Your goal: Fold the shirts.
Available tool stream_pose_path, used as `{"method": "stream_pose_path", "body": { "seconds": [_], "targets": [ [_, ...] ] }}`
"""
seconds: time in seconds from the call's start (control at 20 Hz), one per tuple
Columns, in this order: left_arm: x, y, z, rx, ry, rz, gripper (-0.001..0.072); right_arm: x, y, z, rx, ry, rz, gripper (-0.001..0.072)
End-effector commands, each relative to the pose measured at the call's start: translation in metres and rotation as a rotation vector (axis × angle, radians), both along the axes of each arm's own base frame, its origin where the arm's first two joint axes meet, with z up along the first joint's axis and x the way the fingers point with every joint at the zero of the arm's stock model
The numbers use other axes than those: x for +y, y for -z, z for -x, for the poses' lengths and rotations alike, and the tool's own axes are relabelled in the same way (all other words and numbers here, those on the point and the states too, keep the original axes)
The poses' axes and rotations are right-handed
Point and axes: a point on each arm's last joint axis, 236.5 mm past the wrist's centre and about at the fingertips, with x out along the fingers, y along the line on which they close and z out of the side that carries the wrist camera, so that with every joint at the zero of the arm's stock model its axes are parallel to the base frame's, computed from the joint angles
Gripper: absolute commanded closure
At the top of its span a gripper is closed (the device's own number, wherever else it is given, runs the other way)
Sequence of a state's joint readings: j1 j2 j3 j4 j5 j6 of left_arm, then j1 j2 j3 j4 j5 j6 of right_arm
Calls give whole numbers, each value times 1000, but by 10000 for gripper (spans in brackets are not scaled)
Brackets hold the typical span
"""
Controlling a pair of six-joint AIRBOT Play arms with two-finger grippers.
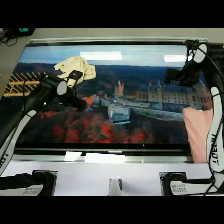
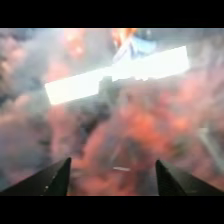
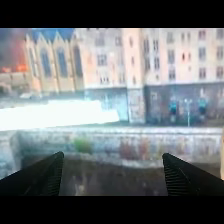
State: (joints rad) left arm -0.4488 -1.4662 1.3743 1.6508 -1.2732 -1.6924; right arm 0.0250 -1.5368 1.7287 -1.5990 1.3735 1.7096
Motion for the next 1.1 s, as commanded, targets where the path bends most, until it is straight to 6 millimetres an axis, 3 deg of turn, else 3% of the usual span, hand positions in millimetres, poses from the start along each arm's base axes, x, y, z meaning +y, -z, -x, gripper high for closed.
{"method": "stream_pose_path", "body": {
  "seconds": [0.0,0.05,0.15,0.3,0.4,0.5,0.6,0.75,0.95,1.0,1.05],
  "targets": [
    [-17,18,-29,-63,-76,76,78,1,-6,-16,-68,-2,-2,30],
    [-21,16,-52,-143,-82,109,114,1,-4,-16,-65,-2,-2,30],
    [-18,-8,-105,-288,-192,204,93,4,0,-13,-44,-4,-15,31],
    [32,-47,-181,-369,-351,271,36,23,3,-7,-16,-18,-96,54],
    [74,-47,-212,-335,-502,340,33,39,0,-8,-21,-29,-165,54],
    [99,-21,-221,-216,-691,478,33,51,-2,-8,-21,-38,-218,53],
    [104,9,-221,-112,-781,594,33,59,-3,-6,-17,-44,-252,53],
    [98,44,-220,-61,-729,594,33,62,-4,-6,-18,-46,-268,53],
    [77,54,-245,-170,-651,601,46,63,-4,-5,-12,-48,-270,51],
    [74,54,-251,-197,-649,609,100,63,-3,-3,-4,-49,-269,51],
    [71,54,-255,-215,-647,614,264,63,-2,0,8,-55,-267,51]
  ]
}}
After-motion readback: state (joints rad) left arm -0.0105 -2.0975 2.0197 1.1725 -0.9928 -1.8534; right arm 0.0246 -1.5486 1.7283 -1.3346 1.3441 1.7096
